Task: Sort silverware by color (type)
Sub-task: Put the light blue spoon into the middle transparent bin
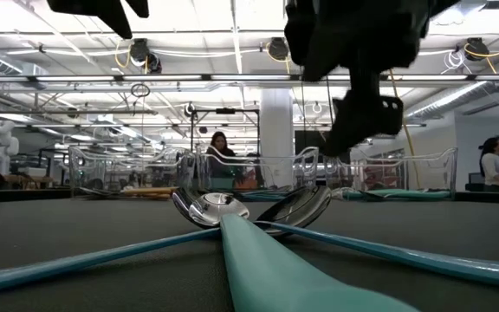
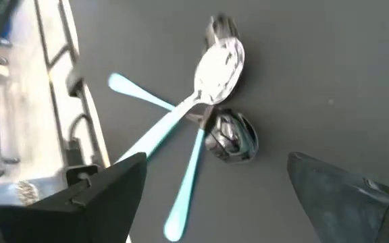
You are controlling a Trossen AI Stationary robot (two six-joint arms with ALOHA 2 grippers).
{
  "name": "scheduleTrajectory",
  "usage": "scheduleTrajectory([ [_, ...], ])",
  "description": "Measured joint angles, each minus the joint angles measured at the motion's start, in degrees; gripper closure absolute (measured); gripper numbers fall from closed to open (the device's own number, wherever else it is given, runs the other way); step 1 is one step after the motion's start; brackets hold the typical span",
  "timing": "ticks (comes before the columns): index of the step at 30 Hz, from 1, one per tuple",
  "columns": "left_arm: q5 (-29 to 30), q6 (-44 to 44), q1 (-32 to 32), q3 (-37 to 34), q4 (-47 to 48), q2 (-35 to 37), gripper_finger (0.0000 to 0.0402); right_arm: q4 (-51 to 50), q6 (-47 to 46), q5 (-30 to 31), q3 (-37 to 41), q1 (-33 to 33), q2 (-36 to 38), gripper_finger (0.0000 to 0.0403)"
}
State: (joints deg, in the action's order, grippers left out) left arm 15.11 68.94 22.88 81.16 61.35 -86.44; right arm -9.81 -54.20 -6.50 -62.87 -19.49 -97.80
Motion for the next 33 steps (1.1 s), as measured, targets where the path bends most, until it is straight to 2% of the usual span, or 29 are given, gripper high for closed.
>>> scheduleTrajectory([
  [8,0.2,2.8,3.2,-0.2,-5.5,-1.8,0.023,3.8,3.2,0.3,0.0,-1.0,-6.4,0.0051],
  [12,0.2,2.8,4.2,-0.2,-6.5,-2.6,0.023,5.1,3.9,0.6,0.0,-0.5,-8.9,0.0074],
  [16,0.1,4.2,4.7,-0.2,-6.4,-2.5,0.023,5.5,4.2,0.7,0.0,-0.1,-10.2,0.0128],
  [23,0.2,4.2,5.2,-0.2,-5.4,-2.5,0.023,6.6,4.9,-1.4,-0.1,1.2,-10.9,0.026],
  [28,1.6,4.2,4.7,-0.2,-5.3,-2.5,0.023,11.7,4.9,-6.6,0.0,1.4,-11.0,0.0343],
  [31,1.6,5.1,5.0,-0.2,-5.3,-2.5,0.023,12.6,5.4,-7.0,0.0,1.7,-11.1,0.0387],
  [33,1.6,5.8,5.4,-0.2,-5.3,-2.5,0.023,12.6,5.9,-6.2,0.0,2.3,-11.0,0.0397],
])
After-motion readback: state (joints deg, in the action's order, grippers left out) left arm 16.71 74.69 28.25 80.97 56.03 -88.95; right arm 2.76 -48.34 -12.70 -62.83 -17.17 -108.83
